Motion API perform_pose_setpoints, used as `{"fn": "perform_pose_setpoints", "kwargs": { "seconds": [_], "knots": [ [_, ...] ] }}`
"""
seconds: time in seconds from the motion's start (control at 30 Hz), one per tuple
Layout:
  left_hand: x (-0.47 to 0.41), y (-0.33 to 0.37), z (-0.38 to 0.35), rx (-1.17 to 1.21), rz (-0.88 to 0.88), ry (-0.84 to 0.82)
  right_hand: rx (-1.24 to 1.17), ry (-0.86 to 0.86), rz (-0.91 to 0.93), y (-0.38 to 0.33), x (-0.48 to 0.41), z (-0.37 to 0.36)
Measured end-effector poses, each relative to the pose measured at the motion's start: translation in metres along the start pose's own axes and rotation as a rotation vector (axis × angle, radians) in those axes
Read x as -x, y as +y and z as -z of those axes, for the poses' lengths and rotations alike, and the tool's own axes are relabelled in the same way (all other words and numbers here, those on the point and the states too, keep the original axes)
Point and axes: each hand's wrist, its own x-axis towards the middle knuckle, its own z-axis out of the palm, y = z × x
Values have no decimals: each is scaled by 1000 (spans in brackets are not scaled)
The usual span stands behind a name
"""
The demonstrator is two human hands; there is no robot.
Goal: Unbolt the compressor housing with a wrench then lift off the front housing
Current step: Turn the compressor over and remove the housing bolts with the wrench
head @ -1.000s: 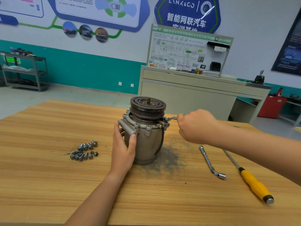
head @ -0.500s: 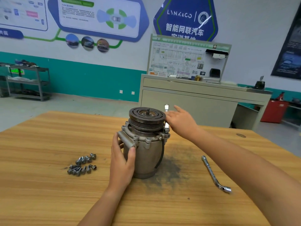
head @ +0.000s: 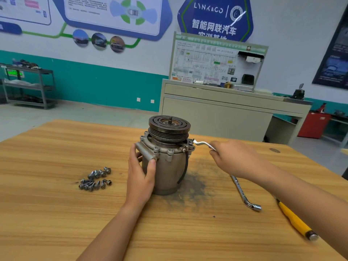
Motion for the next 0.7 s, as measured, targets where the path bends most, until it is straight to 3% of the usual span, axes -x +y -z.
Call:
{"fn": "perform_pose_setpoints", "kwargs": {
  "seconds": [0.17,0.33,0.6,0.7],
  "knots": [
    [1,2,1,20,11,-5,212,-46,-2,-16,-8,10],
    [1,1,1,20,13,-9,496,-147,191,-21,-15,26],
    [0,-2,-1,28,9,0,603,-216,286,5,-43,24],
    [-1,-4,-1,34,-1,6,495,-125,237,4,-65,4]
  ]
}}
